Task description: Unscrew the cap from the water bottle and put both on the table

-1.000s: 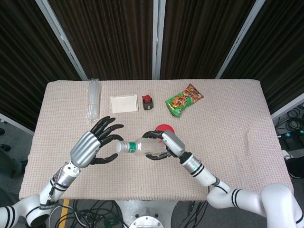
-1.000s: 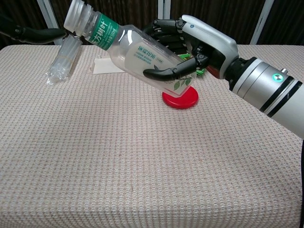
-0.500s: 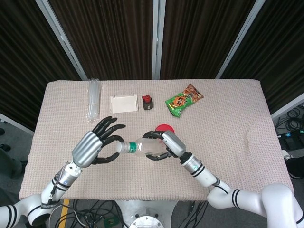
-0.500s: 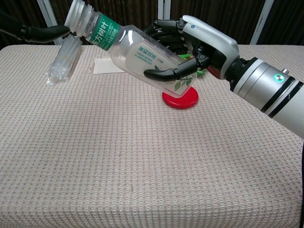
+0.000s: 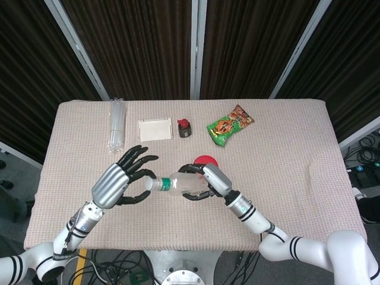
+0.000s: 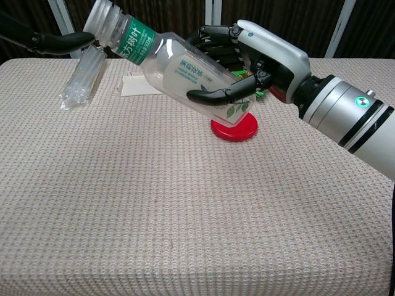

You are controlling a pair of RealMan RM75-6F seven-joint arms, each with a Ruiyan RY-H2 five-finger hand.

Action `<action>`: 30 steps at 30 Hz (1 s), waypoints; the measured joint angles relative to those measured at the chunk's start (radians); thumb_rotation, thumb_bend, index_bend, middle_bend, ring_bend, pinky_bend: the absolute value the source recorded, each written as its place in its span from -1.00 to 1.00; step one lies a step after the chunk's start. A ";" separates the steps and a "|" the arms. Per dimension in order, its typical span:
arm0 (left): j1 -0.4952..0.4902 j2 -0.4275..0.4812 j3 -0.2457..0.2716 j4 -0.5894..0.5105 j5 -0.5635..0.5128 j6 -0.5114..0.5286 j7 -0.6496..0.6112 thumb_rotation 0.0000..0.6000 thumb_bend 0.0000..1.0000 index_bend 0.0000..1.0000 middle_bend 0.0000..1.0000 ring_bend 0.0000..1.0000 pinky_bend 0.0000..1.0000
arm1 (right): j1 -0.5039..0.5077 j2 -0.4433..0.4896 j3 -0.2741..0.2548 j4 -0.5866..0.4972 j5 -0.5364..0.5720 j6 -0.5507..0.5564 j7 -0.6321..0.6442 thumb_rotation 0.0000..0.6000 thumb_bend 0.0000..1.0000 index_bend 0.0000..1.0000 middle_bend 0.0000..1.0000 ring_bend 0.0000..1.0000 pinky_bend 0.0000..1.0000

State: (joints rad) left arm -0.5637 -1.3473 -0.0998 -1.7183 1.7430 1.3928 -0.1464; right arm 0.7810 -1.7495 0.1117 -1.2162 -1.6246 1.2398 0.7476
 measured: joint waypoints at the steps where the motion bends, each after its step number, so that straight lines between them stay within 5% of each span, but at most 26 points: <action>1: 0.000 0.000 0.000 0.000 0.001 0.001 0.000 1.00 -0.38 -0.12 -0.70 -1.00 -1.00 | 0.000 0.000 0.000 0.000 0.000 0.000 -0.001 1.00 -0.20 0.31 0.11 -0.13 0.01; 6: 0.002 0.000 0.001 0.002 0.005 0.008 0.002 1.00 -0.37 -0.09 -0.67 -1.00 -1.00 | 0.000 0.000 -0.001 0.000 -0.002 0.000 -0.003 1.00 -0.20 0.32 0.11 -0.12 0.02; 11: 0.005 -0.002 0.000 0.005 0.004 0.015 0.004 1.00 -0.36 -0.09 -0.42 -0.90 -1.00 | 0.000 0.002 -0.002 0.001 -0.004 0.001 -0.004 1.00 -0.20 0.32 0.11 -0.12 0.03; 24: 0.043 0.031 0.000 0.074 -0.047 0.037 0.023 1.00 -0.36 -0.09 -0.42 -0.90 -1.00 | -0.031 0.069 -0.022 -0.018 0.001 0.005 -0.038 1.00 -0.20 0.32 0.11 -0.12 0.03; 30: 0.054 0.034 0.037 0.153 -0.118 -0.072 0.137 1.00 -0.35 -0.10 -0.42 -0.90 -1.00 | -0.045 0.138 -0.042 -0.052 -0.005 -0.006 -0.114 1.00 -0.20 0.32 0.10 -0.12 0.03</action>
State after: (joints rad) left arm -0.5096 -1.3136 -0.0624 -1.5656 1.6250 1.3207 -0.0094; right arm 0.7360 -1.6112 0.0702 -1.2682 -1.6292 1.2337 0.6335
